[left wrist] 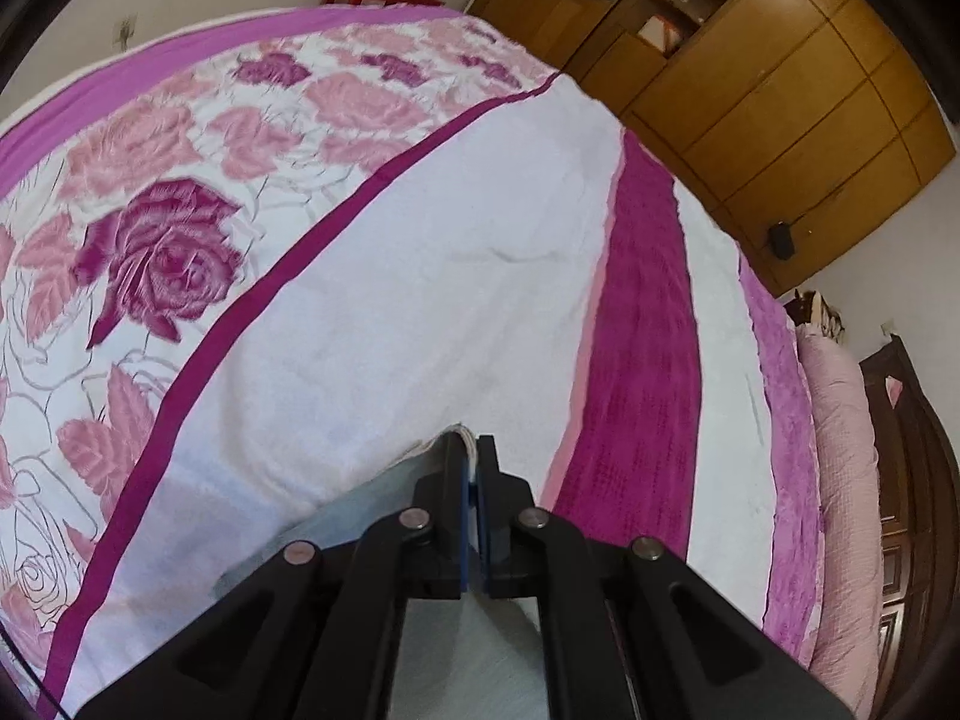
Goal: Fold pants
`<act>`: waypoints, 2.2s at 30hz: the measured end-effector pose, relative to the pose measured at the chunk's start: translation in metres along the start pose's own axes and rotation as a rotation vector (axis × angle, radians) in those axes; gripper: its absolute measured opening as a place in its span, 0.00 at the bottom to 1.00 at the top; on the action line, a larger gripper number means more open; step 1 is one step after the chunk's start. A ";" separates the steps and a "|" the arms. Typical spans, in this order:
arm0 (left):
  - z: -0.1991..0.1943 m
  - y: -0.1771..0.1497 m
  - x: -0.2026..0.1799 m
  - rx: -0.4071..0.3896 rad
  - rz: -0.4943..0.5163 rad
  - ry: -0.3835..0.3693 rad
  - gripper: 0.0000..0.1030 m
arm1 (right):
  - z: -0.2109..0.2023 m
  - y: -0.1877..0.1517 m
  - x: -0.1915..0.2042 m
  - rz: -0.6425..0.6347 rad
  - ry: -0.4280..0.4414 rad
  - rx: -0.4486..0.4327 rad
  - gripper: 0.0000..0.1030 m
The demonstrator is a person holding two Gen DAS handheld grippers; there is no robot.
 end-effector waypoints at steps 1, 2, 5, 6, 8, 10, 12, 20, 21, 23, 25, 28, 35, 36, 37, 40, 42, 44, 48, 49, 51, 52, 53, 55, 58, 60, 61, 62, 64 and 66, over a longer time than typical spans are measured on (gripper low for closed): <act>-0.002 0.000 0.005 0.006 -0.019 -0.011 0.02 | 0.002 -0.002 0.001 -0.010 -0.008 0.006 0.10; -0.006 -0.001 0.008 0.013 -0.032 -0.019 0.02 | 0.004 -0.004 0.003 -0.029 -0.017 0.012 0.10; -0.020 -0.002 0.014 0.023 -0.023 -0.057 0.02 | 0.006 -0.015 0.010 -0.061 0.001 0.041 0.10; -0.023 -0.002 0.017 0.028 -0.017 -0.055 0.02 | 0.005 -0.018 0.013 -0.069 0.007 0.045 0.10; -0.023 0.002 0.024 0.044 -0.059 -0.052 0.02 | 0.005 -0.024 0.021 -0.094 0.015 0.038 0.10; -0.022 0.009 0.024 0.051 -0.112 -0.108 0.03 | 0.004 -0.027 0.029 -0.125 0.025 0.028 0.10; -0.025 0.024 0.011 0.050 -0.109 -0.229 0.19 | 0.004 -0.033 0.040 -0.189 0.010 0.017 0.11; -0.054 -0.022 0.054 0.118 0.065 -0.109 0.58 | 0.019 -0.079 0.065 -0.372 -0.048 0.064 0.32; -0.050 -0.040 0.077 0.193 -0.055 -0.167 0.57 | 0.021 -0.083 0.064 -0.374 -0.054 0.073 0.32; -0.045 -0.060 0.107 0.248 -0.203 -0.282 0.57 | 0.020 -0.088 0.060 -0.351 -0.068 0.089 0.32; -0.037 -0.071 0.119 0.263 -0.167 -0.261 0.57 | 0.013 -0.089 0.060 -0.309 -0.028 0.111 0.32; -0.026 -0.079 0.120 0.281 -0.134 -0.238 0.58 | -0.001 -0.082 0.065 -0.304 0.023 0.104 0.32; 0.000 -0.063 0.085 0.273 -0.156 -0.358 0.59 | -0.009 -0.067 0.069 -0.283 0.038 0.109 0.32; 0.005 -0.062 0.081 0.271 -0.135 -0.338 0.59 | -0.009 -0.066 0.069 -0.270 0.049 0.122 0.32; 0.010 -0.061 0.080 0.263 -0.127 -0.317 0.57 | -0.014 -0.065 0.070 -0.263 0.052 0.117 0.32; 0.010 -0.063 0.090 0.206 -0.212 -0.313 0.37 | -0.030 -0.059 0.074 -0.301 0.022 0.037 0.40; 0.005 -0.068 0.101 0.184 -0.255 -0.296 0.13 | -0.040 -0.058 0.070 -0.290 0.014 0.009 0.60; 0.004 -0.071 0.106 0.174 -0.271 -0.294 0.09 | -0.042 -0.063 0.046 -0.158 0.029 0.083 0.75; 0.005 -0.073 0.102 0.157 -0.221 -0.240 0.06 | -0.039 -0.085 -0.023 0.186 0.150 0.299 0.74; 0.006 -0.072 0.098 0.157 -0.200 -0.217 0.06 | -0.043 -0.089 -0.039 0.259 0.175 0.301 0.72; 0.009 -0.072 0.091 0.167 -0.179 -0.178 0.05 | -0.053 -0.089 -0.056 0.371 0.262 0.273 0.73; 0.011 -0.070 0.089 0.176 -0.185 -0.166 0.05 | -0.052 -0.089 -0.055 0.379 0.271 0.281 0.74; 0.011 -0.069 0.089 0.185 -0.196 -0.159 0.05 | -0.049 -0.088 -0.051 0.351 0.268 0.306 0.74; 0.012 -0.065 0.089 0.196 -0.218 -0.154 0.05 | -0.048 -0.094 -0.049 0.302 0.216 0.336 0.74; 0.010 -0.059 0.087 0.188 -0.237 -0.145 0.05 | -0.052 -0.119 -0.045 0.329 0.216 0.351 0.78; 0.005 -0.060 0.087 0.186 -0.229 -0.129 0.05 | -0.039 -0.146 -0.025 0.181 0.161 0.379 0.79; 0.005 -0.058 0.085 0.186 -0.218 -0.124 0.05 | -0.025 -0.163 -0.010 0.046 0.127 0.437 0.79; 0.003 -0.059 0.085 0.183 -0.211 -0.124 0.05 | -0.014 -0.175 0.002 -0.079 0.089 0.466 0.75; -0.001 -0.061 0.085 0.173 -0.205 -0.125 0.05 | -0.005 -0.173 0.017 -0.189 0.068 0.388 0.57; -0.005 -0.063 0.084 0.160 -0.189 -0.122 0.05 | 0.008 -0.158 0.023 -0.209 0.095 0.316 0.13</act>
Point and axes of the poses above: each gripper's, at about its wrist camera, not at the fingertips, and z roughly the way its jaws point, x to its left, y to its top, the point moved 5 cm from there along z, roughly the way its jaws point, and after that the axes turned 10 degrees about -y, right-handed, at the moved point
